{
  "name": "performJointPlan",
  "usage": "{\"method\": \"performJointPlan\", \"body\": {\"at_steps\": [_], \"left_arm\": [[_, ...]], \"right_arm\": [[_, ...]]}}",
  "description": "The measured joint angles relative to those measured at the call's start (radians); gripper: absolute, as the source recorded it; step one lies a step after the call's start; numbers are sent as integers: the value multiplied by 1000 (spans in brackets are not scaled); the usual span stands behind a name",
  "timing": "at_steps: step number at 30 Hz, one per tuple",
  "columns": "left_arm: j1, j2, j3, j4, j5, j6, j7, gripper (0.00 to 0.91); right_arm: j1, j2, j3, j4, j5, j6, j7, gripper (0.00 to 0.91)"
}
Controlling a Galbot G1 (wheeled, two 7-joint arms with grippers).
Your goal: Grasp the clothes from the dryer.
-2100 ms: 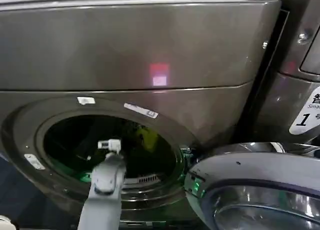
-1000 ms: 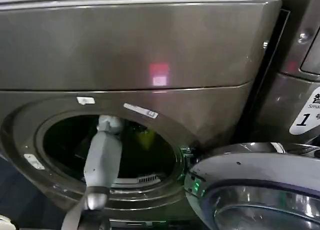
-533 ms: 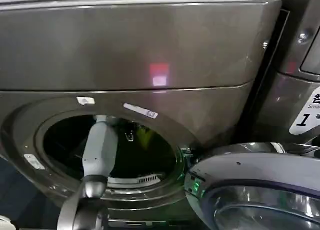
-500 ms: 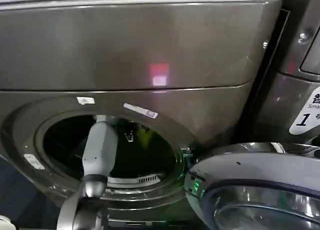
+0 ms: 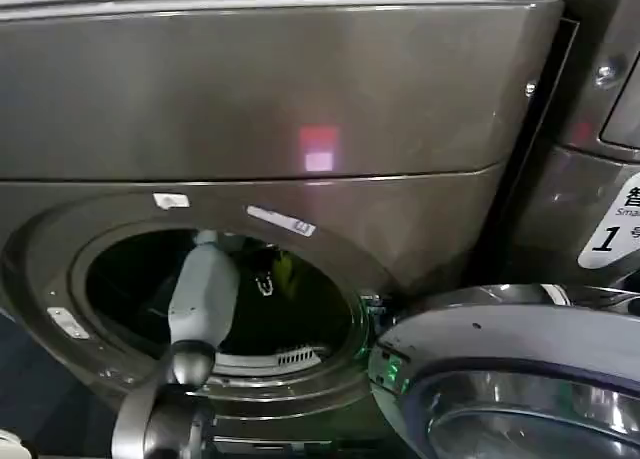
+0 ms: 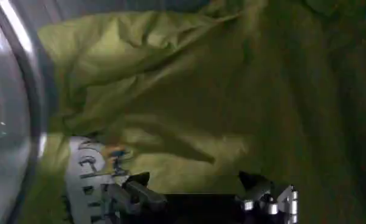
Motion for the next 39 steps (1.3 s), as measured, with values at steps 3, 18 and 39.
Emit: {"method": "performJointPlan", "body": {"at_steps": [3,18,39], "left_arm": [[-3,1,-1,23,-9,3,-4,907],[3,7,9,75,-68,3,1,0],[15,7,21,75,-125,10,2,0]], "right_arm": [[1,1,-2,0,0,0,0,907],[0,2,-7,-4,0,0,0,907],[-1,-1,-15,-16,-2,6,1,907]]}}
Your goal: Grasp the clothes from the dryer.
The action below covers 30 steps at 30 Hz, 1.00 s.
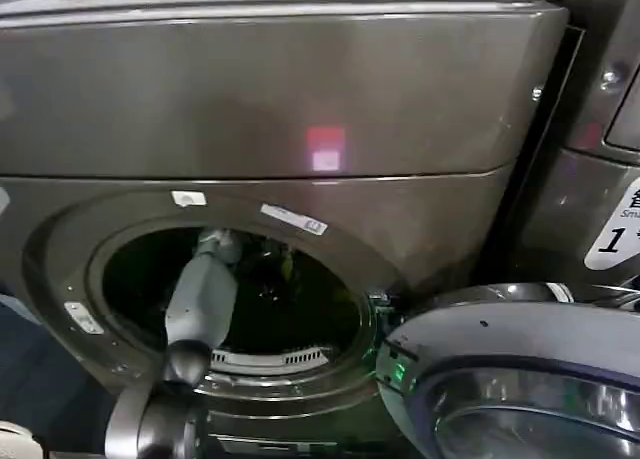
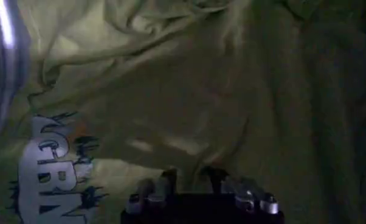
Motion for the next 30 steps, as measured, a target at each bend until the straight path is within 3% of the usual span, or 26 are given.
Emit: {"method": "performJointPlan", "body": {"at_steps": [12,30], "left_arm": [[54,10,6,-63,-145,56,-113,0],[96,-39,32,-313,-712,248,-815,0]], "right_arm": [[-1,-8,-11,16,12,-6,-7,907],[-8,-8,-6,34,20,12,6,907]]}}
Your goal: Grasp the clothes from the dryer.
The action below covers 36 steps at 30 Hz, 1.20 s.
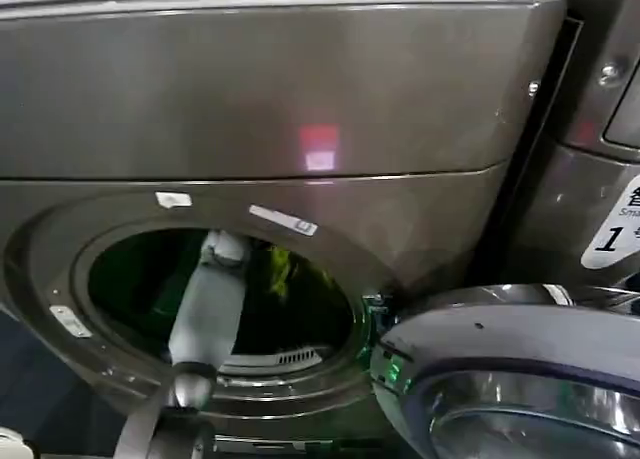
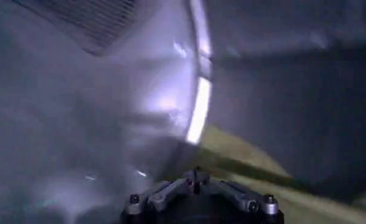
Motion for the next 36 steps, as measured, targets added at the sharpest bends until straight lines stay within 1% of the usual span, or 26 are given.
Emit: {"method": "performJointPlan", "body": {"at_steps": [4,7,10,14,24,36], "left_arm": [[24,-21,2,-58,-125,50,-168,0],[45,-35,8,-96,-198,69,-262,0],[60,-53,9,-126,-257,87,-339,0],[64,-55,11,-137,-313,96,-417,0],[76,-55,14,-150,-362,114,-493,0],[80,-55,15,-154,-367,118,-510,0]], "right_arm": [[-2,-1,2,0,-1,2,3,907],[-1,-1,2,1,-1,2,8,907],[-4,-1,6,1,-1,5,9,907],[-8,4,10,1,-3,6,12,907],[-5,8,13,5,-6,5,13,907],[-3,7,18,4,-19,-4,16,907]]}}
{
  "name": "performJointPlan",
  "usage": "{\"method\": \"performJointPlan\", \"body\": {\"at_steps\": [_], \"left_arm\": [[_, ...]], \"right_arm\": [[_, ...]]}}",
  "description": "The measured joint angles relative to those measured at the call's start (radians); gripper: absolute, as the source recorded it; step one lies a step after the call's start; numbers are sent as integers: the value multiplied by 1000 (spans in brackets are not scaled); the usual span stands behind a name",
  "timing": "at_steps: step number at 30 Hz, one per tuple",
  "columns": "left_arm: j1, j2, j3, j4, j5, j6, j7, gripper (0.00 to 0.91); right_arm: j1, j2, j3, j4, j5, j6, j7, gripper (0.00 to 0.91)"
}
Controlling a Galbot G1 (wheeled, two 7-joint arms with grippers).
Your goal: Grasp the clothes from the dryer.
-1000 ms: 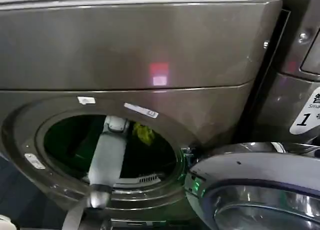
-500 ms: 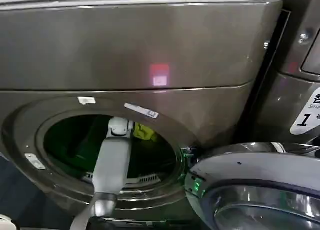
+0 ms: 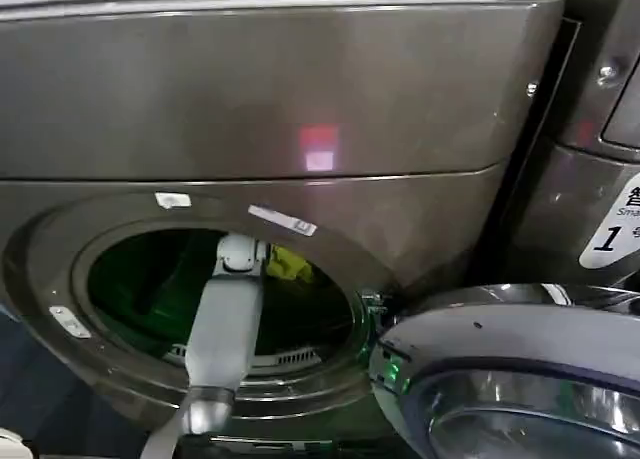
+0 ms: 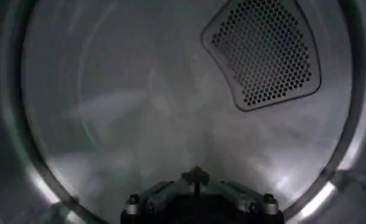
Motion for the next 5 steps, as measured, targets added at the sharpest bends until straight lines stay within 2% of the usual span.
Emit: {"method": "performJointPlan", "body": {"at_steps": [5], "left_arm": [[0,0,0,1,1,-1,-2,0]], "right_arm": [[1,0,-1,0,-5,-6,2,907]]}}
